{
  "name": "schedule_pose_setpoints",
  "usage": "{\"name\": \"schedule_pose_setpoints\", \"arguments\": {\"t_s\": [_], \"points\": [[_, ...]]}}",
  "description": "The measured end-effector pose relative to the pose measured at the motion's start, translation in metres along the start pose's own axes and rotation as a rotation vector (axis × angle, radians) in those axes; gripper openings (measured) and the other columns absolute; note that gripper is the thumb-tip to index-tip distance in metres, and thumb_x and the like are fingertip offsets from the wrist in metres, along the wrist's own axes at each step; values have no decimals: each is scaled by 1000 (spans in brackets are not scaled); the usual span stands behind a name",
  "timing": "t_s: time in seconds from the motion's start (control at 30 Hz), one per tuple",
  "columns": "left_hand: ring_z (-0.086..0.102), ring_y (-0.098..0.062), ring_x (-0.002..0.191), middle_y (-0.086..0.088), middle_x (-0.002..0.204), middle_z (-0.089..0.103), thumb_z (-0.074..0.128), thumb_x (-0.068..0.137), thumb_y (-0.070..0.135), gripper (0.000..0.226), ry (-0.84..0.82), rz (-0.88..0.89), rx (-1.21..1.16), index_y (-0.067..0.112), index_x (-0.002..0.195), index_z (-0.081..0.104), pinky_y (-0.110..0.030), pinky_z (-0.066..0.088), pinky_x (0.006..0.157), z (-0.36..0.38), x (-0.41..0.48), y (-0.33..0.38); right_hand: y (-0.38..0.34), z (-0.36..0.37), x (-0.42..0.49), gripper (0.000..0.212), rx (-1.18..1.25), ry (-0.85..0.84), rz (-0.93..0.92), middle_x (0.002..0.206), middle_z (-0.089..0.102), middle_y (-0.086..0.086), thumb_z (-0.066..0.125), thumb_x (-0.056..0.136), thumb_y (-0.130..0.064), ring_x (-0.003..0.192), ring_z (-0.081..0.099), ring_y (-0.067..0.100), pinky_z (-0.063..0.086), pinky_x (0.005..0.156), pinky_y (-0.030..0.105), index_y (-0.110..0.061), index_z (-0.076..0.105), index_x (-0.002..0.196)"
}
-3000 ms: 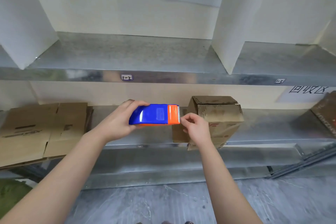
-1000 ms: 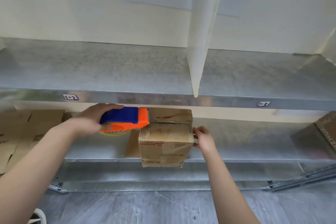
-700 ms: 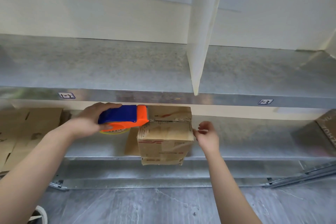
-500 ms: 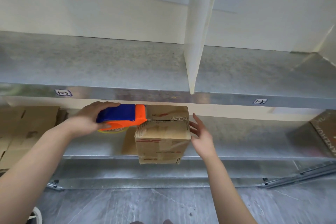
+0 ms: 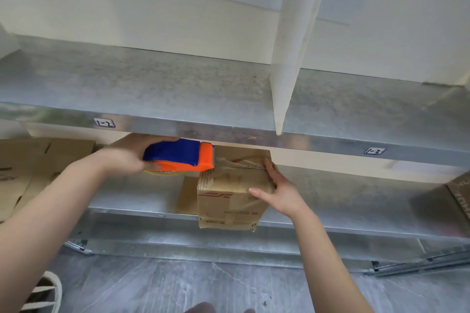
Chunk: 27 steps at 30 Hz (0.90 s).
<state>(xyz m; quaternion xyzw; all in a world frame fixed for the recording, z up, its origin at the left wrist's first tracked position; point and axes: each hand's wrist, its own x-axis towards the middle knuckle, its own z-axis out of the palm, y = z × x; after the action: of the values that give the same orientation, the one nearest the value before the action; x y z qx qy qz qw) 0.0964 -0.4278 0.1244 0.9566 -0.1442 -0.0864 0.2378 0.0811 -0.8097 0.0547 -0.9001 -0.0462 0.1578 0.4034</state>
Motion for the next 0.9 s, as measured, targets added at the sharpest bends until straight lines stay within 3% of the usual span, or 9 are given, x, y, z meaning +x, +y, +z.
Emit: {"name": "schedule_pose_setpoints", "arguments": {"t_s": [0.07,0.17,0.3,0.47,0.77,0.9], "points": [[54,-16,117,9,129,57,78,79,20,62,-1,-41,54,36,131,48,-27,41,95,-8,0,-1,-2,-2,0,103,40,-3,19,160,21,-13,74,70,-61,143,30,11,27,116,25,-38,17,153],[50,-11,119,12,131,53,79,77,16,65,10,5,11,51,119,43,-26,39,98,-13,-8,-11,-3,-1,1,101,52,-12,32,158,26,-13,76,71,-57,141,35,12,29,112,22,-40,18,153],[46,-8,119,12,131,49,81,75,19,83,17,25,-11,72,119,34,-26,36,100,-5,-21,-26,-4,0,1,99,80,-9,44,158,28,-11,79,72,-51,140,37,12,30,110,20,-42,22,152],[47,-13,120,7,130,51,83,73,15,99,98,37,-1,79,120,25,-27,34,100,-16,-35,-50,-3,-2,4,107,97,-24,89,153,37,-13,78,59,-65,133,47,17,41,110,32,-49,23,149],[44,-13,109,8,115,47,75,81,26,90,22,-13,107,87,111,16,-30,36,97,-7,-26,-67,-2,1,6,123,127,-12,122,147,45,-14,70,35,-89,130,50,16,45,107,39,-57,24,145],[43,-14,115,8,124,46,70,83,29,74,-53,-67,142,76,118,24,-32,38,96,4,-21,-65,-2,3,6,121,139,-7,120,147,45,-16,71,36,-88,130,50,14,45,107,39,-58,26,144]]}}
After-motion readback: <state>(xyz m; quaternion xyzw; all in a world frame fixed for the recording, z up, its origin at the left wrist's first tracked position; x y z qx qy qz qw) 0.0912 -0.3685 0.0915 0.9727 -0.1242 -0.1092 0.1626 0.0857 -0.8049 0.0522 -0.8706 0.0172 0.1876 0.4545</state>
